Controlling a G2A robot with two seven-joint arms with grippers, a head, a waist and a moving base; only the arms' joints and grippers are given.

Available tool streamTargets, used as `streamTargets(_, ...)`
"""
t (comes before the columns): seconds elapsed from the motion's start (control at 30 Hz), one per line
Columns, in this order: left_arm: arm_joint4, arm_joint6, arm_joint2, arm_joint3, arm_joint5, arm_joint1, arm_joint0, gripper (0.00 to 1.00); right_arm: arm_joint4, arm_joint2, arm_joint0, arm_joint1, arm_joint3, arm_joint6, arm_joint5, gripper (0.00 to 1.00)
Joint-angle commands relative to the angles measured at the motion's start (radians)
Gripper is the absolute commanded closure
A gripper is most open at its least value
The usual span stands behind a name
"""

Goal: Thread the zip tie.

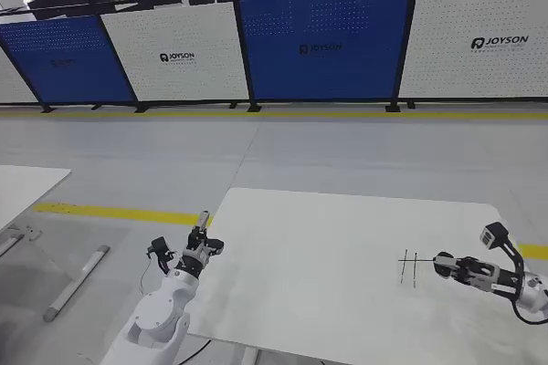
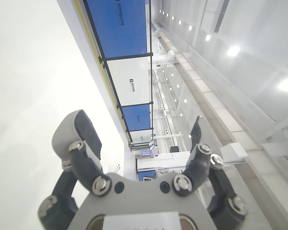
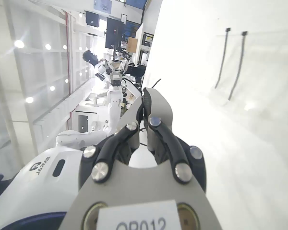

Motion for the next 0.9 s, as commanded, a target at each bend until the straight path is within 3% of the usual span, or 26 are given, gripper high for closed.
streamTargets(0.0, 0.0, 0.0, 0.0, 0.0, 0.0, 0.0, 0.0, 0.0, 0.04, -0.011, -0.009, -0.009, -0.046, -0.041, -0.013, 1.0)
streamTargets(0.13, 0.0, 0.0, 0.0, 0.0, 0.0, 0.0, 0.0, 0.0, 0.043, -0.058, 0.001, -0.029, -0.102, -0.122, 0.02, 1.0)
streamTargets(0.33, 0.001, -0.001, 0.0, 0.001, 0.0, 0.0, -0.001, 0.0, 0.043, -0.058, 0.001, -0.029, -0.102, -0.122, 0.02, 1.0)
streamTargets(0.47, 0.102, -0.12, 0.038, -0.014, -0.052, 0.004, -0.019, 0.0, 0.043, -0.058, 0.001, -0.029, -0.102, -0.122, 0.02, 1.0)
streamTargets(0.57, 0.13, -0.236, 0.072, -0.053, -0.104, 0.007, -0.016, 0.0, 0.043, -0.058, 0.001, -0.029, -0.102, -0.122, 0.02, 1.0)
streamTargets(0.63, 0.152, -0.292, 0.099, -0.084, -0.115, 0.008, -0.016, 0.0, 0.043, -0.058, 0.001, -0.029, -0.102, -0.122, 0.02, 1.0)
streamTargets(0.73, 0.21, -0.327, 0.139, -0.115, -0.129, 0.008, -0.015, 0.0, 0.043, -0.058, 0.001, -0.029, -0.102, -0.122, 0.02, 1.0)
streamTargets(0.87, 0.217, -0.32, 0.146, -0.117, -0.126, 0.007, -0.015, 0.0, 0.043, -0.058, 0.001, -0.029, -0.102, -0.122, 0.02, 1.0)
